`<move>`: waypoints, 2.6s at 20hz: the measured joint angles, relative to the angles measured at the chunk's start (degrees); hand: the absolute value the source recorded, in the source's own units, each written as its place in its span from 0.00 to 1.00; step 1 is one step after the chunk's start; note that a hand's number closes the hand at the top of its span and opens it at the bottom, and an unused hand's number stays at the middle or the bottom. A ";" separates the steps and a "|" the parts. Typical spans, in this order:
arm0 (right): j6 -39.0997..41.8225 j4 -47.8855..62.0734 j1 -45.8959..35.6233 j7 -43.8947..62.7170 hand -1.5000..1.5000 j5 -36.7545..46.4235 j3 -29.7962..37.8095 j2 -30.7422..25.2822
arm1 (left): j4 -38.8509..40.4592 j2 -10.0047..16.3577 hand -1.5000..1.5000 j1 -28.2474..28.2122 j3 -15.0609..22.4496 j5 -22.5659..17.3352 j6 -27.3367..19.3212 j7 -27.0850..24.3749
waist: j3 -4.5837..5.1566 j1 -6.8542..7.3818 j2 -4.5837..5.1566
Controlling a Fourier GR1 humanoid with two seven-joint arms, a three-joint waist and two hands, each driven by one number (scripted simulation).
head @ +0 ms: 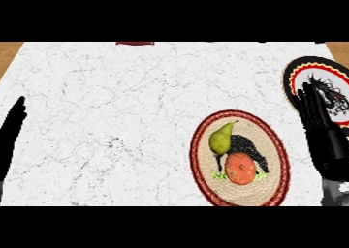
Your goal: Pick the squash from the placemat and place it in the plate
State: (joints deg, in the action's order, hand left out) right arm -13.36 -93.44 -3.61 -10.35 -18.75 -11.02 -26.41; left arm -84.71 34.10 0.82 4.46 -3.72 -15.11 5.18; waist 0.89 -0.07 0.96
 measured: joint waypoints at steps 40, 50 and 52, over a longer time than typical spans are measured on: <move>-17.35 -37.84 42.28 56.29 0.00 64.90 -6.31 2.38 | 2.97 -21.88 0.50 0.08 9.45 -9.70 5.58 5.33 | -0.61 2.41 -0.10; -2.50 -27.06 21.52 71.02 0.00 78.84 -13.75 16.30 | 3.06 -22.40 0.50 -0.91 8.12 -9.23 5.52 5.67 | -0.83 1.09 -0.75; -1.44 -25.28 19.81 71.28 0.00 79.49 -14.41 18.51 | 2.89 -22.30 0.50 -1.38 7.62 -9.17 6.00 5.65 | -0.85 0.77 -0.84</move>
State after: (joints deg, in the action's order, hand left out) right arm -14.80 -118.71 16.20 60.94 60.74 -25.43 -7.90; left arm -81.81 11.80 -0.56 12.08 -12.89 -9.12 10.83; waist 0.04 0.70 0.12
